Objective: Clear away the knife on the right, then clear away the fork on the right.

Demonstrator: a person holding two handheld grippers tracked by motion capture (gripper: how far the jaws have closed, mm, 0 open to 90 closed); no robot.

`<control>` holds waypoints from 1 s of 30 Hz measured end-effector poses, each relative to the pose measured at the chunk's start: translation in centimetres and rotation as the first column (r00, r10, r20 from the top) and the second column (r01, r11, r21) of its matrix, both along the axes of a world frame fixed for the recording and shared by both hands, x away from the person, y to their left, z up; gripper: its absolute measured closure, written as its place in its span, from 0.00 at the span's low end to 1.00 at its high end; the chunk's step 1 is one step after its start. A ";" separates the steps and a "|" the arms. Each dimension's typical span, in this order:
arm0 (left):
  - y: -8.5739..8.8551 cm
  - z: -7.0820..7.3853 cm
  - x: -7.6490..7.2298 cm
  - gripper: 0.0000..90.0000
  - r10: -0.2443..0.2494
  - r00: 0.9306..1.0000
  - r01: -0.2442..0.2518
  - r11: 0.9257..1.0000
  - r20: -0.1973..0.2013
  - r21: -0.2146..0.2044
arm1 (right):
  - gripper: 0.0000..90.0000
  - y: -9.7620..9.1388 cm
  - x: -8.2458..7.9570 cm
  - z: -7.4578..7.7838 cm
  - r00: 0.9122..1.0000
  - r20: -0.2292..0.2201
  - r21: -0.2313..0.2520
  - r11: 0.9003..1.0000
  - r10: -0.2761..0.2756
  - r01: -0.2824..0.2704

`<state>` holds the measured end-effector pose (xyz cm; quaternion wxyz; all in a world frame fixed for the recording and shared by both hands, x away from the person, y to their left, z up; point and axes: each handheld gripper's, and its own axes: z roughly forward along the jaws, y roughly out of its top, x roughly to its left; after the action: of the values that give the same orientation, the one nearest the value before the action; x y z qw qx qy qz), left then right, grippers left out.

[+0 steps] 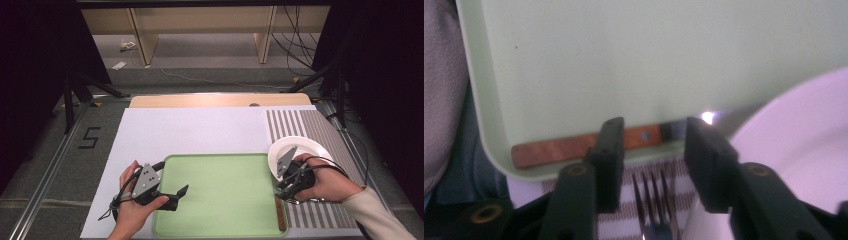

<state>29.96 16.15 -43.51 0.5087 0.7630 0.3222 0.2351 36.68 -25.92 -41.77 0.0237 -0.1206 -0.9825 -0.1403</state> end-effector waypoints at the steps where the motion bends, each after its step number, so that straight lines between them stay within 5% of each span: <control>1: 0.0 0.0 0.0 0.00 0.000 1.000 0.000 1.000 0.000 0.000 | 0.52 -0.4 -0.1 0.1 1.000 0.008 -0.010 1.000 0.004 -0.004; 5: 0.1 -0.1 0.2 0.00 -0.001 1.000 0.001 1.000 -0.008 -0.001 | 0.38 -1.9 -0.6 0.3 0.999 0.045 -0.047 0.998 -0.032 0.034; 12: 0.1 -0.1 0.2 0.00 -0.002 1.000 0.002 1.000 -0.010 -0.001 | 0.30 -4.6 -1.3 0.5 0.995 0.036 -0.069 0.993 -0.093 0.096; 25: 0.0 0.0 0.2 0.00 -0.001 1.000 0.001 1.000 -0.005 -0.003 | 0.30 -6.9 -1.7 1.0 0.987 0.051 -0.060 0.986 -0.155 0.158; 30: 0.0 -0.2 0.4 0.00 0.000 1.000 0.000 1.000 -0.011 -0.005 | 0.29 -7.9 -1.6 1.5 0.984 0.047 -0.092 0.980 -0.174 0.178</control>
<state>30.34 16.15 -43.67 0.5087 0.7630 0.3258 0.2300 35.12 -33.81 -40.25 -0.0136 -0.2053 -0.9738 -0.0969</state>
